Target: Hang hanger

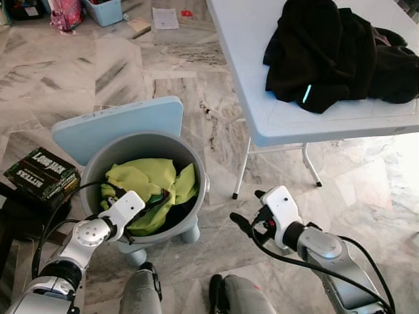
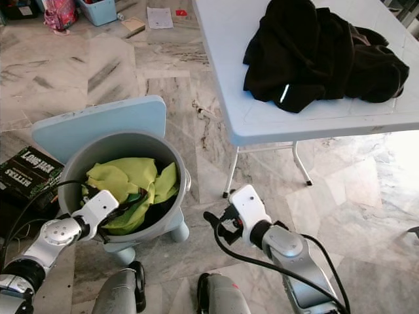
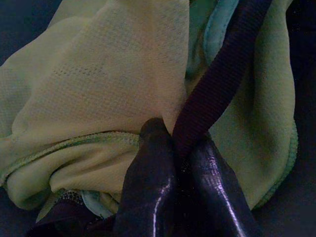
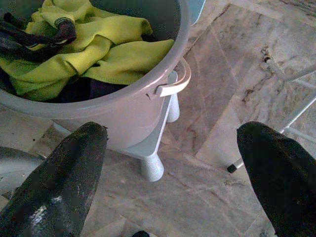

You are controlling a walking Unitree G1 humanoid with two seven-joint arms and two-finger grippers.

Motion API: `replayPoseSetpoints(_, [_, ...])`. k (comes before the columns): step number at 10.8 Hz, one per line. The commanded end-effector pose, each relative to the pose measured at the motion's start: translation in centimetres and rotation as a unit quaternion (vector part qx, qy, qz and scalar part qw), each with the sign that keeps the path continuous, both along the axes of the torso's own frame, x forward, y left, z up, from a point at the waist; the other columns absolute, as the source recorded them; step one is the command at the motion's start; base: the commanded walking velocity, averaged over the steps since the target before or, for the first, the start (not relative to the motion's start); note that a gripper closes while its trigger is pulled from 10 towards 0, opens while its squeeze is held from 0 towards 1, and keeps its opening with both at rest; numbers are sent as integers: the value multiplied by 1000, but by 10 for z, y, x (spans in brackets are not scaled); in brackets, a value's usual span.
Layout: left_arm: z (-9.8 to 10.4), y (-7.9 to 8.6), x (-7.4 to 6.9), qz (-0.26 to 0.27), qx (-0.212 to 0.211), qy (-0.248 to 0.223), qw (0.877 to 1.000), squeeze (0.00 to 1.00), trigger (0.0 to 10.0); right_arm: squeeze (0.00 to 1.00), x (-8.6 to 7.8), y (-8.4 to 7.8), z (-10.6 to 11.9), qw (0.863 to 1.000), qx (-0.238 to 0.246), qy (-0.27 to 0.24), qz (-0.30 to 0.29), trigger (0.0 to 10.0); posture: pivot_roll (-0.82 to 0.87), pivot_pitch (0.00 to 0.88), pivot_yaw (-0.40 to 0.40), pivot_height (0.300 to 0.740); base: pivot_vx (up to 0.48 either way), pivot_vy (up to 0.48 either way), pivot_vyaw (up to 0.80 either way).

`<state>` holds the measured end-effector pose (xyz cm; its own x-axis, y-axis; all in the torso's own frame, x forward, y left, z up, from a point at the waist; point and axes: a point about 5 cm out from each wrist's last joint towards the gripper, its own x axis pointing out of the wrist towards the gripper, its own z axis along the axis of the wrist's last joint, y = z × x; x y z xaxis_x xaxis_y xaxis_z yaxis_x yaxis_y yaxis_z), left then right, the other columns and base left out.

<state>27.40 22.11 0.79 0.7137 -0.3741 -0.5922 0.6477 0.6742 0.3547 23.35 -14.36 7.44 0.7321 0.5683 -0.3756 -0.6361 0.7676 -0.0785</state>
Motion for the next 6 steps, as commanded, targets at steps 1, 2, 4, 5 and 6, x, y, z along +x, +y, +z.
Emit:
replayPoseSetpoints(1, [-4,5,-6,-6,7,12,1000,0,0,0,-1,-3,-2,1000,-2,3,-8,10000,-111,210,-97,740,0,0,0])
replayPoseSetpoints(2, [1,12,-5,-19,31,-6,999,0,0,0,-1,-2,-2,1000,-1,2,-8,10000,-109,209,-95,740,0,0,0])
replayPoseSetpoints(4, [23,16,9,-71,83,-61,992,0,0,0,0,-1,-2,1000,2,0,-10,10000,-105,210,-90,740,0,0,0])
replayPoseSetpoints(5, [34,11,19,-88,91,-84,988,0,0,0,0,-1,-2,1000,2,0,-11,10000,-105,209,-89,740,0,0,0])
replayPoseSetpoints(6, [52,-3,34,-129,111,-131,977,0,0,0,1,0,-2,1000,3,-1,-13,10000,-107,205,-85,740,0,0,0])
